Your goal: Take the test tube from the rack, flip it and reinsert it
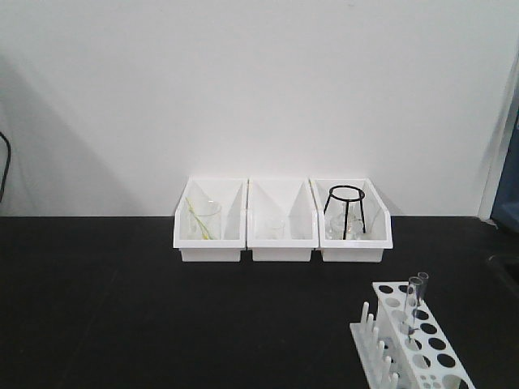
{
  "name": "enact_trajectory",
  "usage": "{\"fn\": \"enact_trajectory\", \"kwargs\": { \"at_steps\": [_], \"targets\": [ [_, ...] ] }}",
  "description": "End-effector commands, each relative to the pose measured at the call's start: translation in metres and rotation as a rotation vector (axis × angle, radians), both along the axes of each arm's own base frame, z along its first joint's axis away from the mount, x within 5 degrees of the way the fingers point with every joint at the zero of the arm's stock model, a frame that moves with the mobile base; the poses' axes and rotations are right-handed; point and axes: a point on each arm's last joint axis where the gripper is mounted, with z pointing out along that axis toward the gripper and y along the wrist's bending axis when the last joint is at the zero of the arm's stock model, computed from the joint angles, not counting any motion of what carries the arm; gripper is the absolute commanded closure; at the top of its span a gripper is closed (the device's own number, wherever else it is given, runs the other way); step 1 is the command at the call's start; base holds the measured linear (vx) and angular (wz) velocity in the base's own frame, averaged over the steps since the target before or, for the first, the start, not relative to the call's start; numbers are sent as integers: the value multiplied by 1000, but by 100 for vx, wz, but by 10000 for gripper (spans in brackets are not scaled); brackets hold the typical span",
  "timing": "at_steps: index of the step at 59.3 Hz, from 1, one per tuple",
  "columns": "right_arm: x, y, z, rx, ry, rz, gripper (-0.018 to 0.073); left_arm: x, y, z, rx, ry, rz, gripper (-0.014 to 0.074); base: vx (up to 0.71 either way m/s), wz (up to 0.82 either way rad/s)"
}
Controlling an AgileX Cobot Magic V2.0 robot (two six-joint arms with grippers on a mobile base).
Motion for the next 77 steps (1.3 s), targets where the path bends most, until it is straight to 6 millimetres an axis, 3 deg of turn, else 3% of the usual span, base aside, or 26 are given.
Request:
{"fn": "enact_trajectory", "kwargs": {
  "at_steps": [1,57,70,77],
  "targets": [
    [0,1,8,-18,-88,11,568,1,-1,8,3,-98,-11,602,23,-5],
    [0,1,9,-36,-106,14,568,1,-1,8,3,-98,-11,602,10,-1],
    [-4,5,39,-12,-404,51,568,1,-1,8,3,-98,-11,602,0,0],
    [-5,4,59,-8,-391,44,568,1,-1,8,3,-98,-11,602,0,0]
  ]
}}
